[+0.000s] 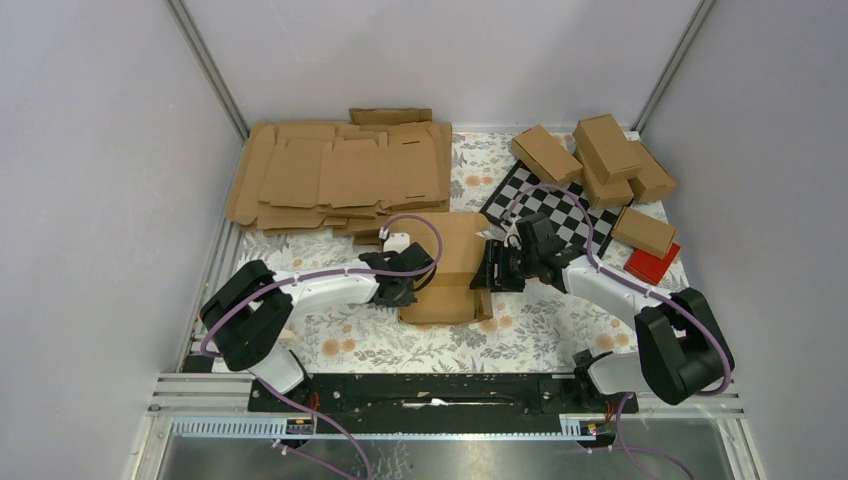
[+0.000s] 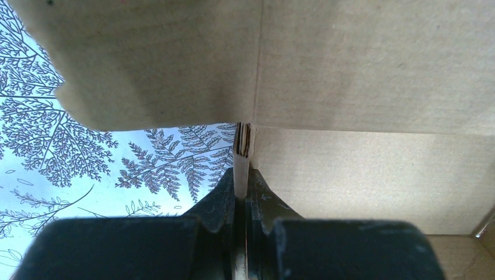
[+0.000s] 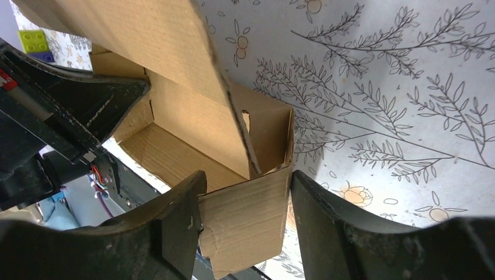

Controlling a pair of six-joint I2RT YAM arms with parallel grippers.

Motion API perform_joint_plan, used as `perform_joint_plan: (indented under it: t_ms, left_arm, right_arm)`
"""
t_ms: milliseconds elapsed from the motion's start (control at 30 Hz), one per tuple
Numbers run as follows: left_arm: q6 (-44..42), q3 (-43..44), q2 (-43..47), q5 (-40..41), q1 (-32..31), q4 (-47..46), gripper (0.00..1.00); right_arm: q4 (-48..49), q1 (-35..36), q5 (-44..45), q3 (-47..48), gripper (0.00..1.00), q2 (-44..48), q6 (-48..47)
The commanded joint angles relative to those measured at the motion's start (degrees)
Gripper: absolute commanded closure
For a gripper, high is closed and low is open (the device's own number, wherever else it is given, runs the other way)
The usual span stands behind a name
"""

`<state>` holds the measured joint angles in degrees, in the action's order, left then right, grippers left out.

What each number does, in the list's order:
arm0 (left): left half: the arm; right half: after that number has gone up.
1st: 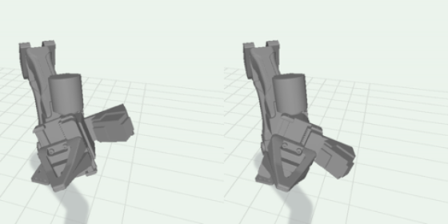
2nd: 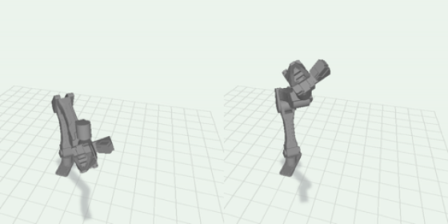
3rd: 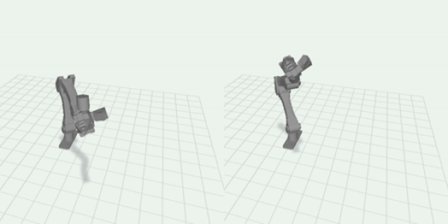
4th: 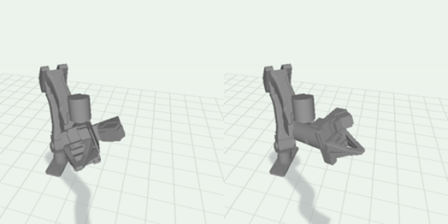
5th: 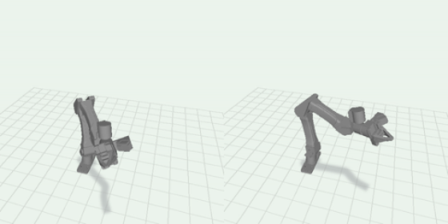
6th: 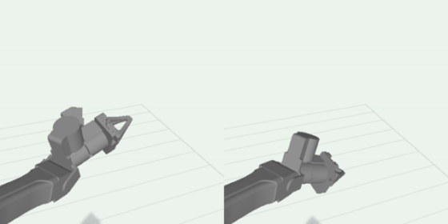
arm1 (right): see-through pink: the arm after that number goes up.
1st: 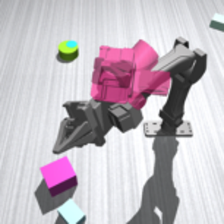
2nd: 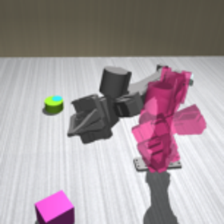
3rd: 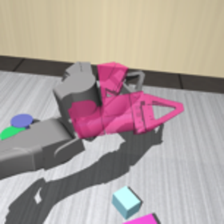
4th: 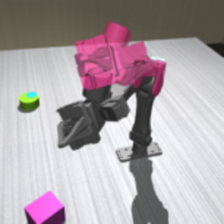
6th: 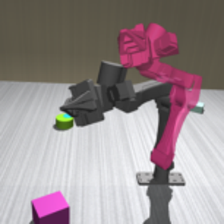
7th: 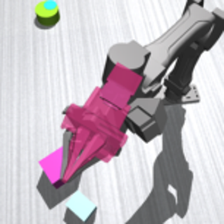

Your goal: Fold the paper box

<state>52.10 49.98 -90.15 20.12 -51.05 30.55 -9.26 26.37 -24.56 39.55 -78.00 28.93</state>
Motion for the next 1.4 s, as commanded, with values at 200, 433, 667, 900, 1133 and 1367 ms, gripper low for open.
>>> perform_joint_plan:
  t_ms: [200,433,667,900,1133,1367]
  left_arm:
    - [0.6,2.4,-0.4,-0.3,-0.1,-1.5,1.00]
    - [0.6,2.4,-0.5,-0.5,0.0,-1.4,1.00]
    - [0.9,2.2,-0.1,-0.7,-0.1,-1.4,1.00]
    - [1.0,2.3,-0.2,-0.6,0.0,-1.4,1.00]
    - [2.0,2.2,0.1,-0.5,-0.2,-1.4,1.00]
    - [5.1,1.8,0.3,0.2,-1.0,-1.4,1.00]
  right_arm:
    - [6.6,1.0,-10.1,-3.1,0.32,3.0,3.3]
    - [6.8,1.2,-10.2,-2.5,0.19,2.2,3.8]
    - [6.7,1.2,-8.4,-3.6,0.41,3.2,4.0]
    - [1.6,3.6,-1.7,-1.7,0.41,1.0,1.0]
    - [-6.1,12.3,13.6,3.9,0.45,-2.3,-0.5]
    - [-11.0,16.0,26.7,9.2,0.54,-8.3,-0.2]
